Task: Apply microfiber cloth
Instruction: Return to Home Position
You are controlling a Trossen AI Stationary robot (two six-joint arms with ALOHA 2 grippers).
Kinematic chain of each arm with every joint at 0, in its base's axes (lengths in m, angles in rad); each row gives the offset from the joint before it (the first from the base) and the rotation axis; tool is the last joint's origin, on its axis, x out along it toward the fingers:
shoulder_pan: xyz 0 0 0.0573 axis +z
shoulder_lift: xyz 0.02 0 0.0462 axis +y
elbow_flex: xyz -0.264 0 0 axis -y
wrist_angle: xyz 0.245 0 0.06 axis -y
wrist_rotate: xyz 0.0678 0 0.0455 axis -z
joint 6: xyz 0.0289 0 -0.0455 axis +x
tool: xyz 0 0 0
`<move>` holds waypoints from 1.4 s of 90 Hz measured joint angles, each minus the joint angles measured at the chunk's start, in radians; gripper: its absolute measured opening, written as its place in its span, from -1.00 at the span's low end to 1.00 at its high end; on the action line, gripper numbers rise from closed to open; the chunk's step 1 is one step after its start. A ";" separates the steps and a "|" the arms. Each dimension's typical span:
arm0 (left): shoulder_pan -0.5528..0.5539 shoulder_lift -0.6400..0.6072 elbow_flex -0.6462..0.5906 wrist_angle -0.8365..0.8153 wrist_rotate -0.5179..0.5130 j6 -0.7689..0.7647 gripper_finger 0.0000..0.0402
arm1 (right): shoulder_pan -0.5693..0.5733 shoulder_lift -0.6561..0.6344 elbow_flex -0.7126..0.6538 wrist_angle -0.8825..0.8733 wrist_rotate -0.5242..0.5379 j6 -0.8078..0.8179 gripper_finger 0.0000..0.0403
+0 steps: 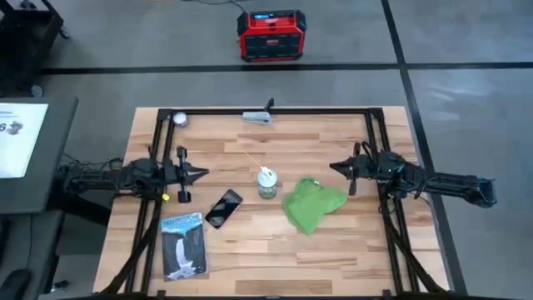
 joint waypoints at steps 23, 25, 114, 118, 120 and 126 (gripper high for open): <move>0.004 0.003 0.000 -0.002 -0.001 0.000 -1.00 | 0.000 0.015 0.000 -0.009 0.001 0.050 -1.00; 0.005 0.006 0.000 -0.002 -0.001 -0.009 -1.00 | 0.000 0.017 0.000 -0.009 0.002 0.061 -1.00; 0.022 0.031 0.000 -0.008 -0.006 -0.070 -1.00 | -0.001 0.034 -0.001 -0.020 0.001 0.072 -1.00; 0.022 0.031 0.000 -0.008 -0.006 -0.071 -1.00 | -0.001 0.034 -0.001 -0.020 0.001 0.072 -1.00; 0.022 0.031 0.000 -0.008 -0.006 -0.071 -1.00 | -0.001 0.034 -0.001 -0.020 0.001 0.072 -1.00; 0.022 0.031 0.000 -0.007 -0.006 -0.068 -1.00 | -0.001 0.034 -0.001 -0.020 0.001 0.072 -1.00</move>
